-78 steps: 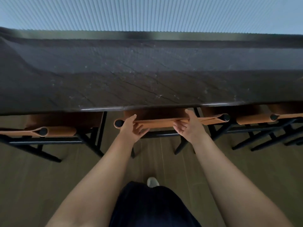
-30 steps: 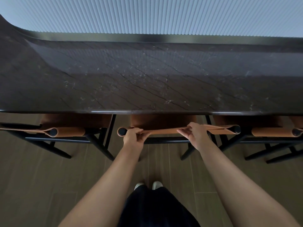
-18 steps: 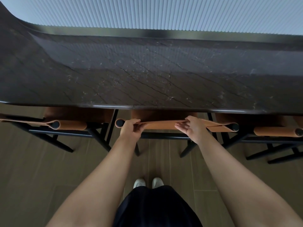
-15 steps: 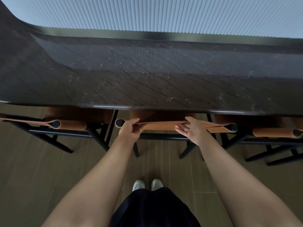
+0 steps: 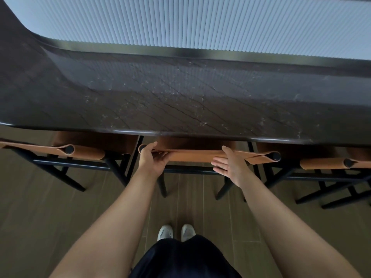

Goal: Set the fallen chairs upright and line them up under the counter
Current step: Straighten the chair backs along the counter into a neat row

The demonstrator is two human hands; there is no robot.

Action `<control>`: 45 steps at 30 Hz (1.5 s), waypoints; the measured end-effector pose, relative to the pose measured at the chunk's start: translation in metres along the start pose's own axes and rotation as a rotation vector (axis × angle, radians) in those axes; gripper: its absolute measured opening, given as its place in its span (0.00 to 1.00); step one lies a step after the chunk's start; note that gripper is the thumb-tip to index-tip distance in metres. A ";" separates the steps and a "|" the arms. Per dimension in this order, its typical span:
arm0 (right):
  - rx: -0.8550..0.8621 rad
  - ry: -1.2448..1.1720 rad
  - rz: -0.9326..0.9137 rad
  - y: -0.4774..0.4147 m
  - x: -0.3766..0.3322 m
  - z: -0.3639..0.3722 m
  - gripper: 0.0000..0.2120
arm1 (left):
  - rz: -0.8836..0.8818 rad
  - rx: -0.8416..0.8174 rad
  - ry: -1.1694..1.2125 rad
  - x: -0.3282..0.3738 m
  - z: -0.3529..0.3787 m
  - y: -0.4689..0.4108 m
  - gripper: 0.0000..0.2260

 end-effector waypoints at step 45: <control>-0.174 -0.206 0.276 0.042 0.143 0.432 0.17 | 0.060 0.167 -0.324 0.310 -0.164 -0.043 0.13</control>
Point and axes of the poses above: each hand's wrist, its own y-axis away from the middle knuckle, its own z-axis out of the palm, x = y × z, the point moved 8 cm from there along -y, towards the middle knuckle, and after that the axes turned 2 degrees about -z, right-handed, at the moved point
